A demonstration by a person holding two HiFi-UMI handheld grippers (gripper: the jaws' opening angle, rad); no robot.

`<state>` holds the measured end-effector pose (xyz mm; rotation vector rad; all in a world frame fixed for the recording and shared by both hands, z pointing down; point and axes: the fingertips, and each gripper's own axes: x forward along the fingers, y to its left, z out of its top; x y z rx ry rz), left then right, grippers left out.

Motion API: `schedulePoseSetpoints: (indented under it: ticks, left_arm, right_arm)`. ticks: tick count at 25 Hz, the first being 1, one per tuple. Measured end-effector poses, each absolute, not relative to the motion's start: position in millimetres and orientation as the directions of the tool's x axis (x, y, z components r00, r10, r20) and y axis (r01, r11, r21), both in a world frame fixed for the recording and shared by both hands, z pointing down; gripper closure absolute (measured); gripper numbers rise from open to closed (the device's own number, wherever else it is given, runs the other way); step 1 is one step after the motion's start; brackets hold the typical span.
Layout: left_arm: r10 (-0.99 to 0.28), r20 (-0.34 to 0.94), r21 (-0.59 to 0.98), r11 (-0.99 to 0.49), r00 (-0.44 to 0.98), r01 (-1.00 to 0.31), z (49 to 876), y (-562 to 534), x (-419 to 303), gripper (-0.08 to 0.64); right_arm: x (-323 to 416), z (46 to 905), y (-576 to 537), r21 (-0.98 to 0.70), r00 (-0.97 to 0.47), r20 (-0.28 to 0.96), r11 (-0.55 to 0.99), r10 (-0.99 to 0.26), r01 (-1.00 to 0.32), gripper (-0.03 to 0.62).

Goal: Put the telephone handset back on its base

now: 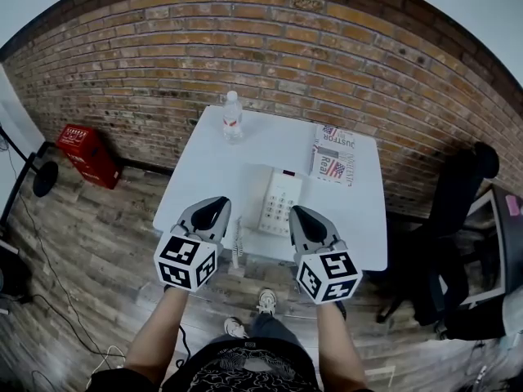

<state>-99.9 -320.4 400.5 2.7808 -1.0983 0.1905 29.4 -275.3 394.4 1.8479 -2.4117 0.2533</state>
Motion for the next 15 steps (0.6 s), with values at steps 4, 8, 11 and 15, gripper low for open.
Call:
schedulePoseSetpoints:
  ticks: [4,8,11,15]
  left_arm:
    - [-0.673,0.156,0.082,-0.72,0.723,-0.689,396,-317,-107,0.553]
    - [-0.684,0.155,0.059,-0.714,0.713,-0.697,394,-318,-113,0.554]
    - [-0.692,0.152,0.059,-0.706,0.706,-0.705,394,-318,-118,0.554]
    - [-0.69,0.156,0.055,-0.708,0.707,-0.704,396,-315,-116,0.554]
  right_arm:
    - [23,392,-272,-0.066,-0.275,0.168,0.268,-0.947,-0.961,0.592]
    - [21,392,-270,-0.054,-0.267,0.17,0.261,-0.949,-0.964,0.592]
    - [21,392,-268,-0.047,-0.262,0.172,0.258,-0.95,-0.965,0.592]
    - [24,392,-266,-0.044,-0.26,0.171,0.256,-0.95,-0.966,0.592]
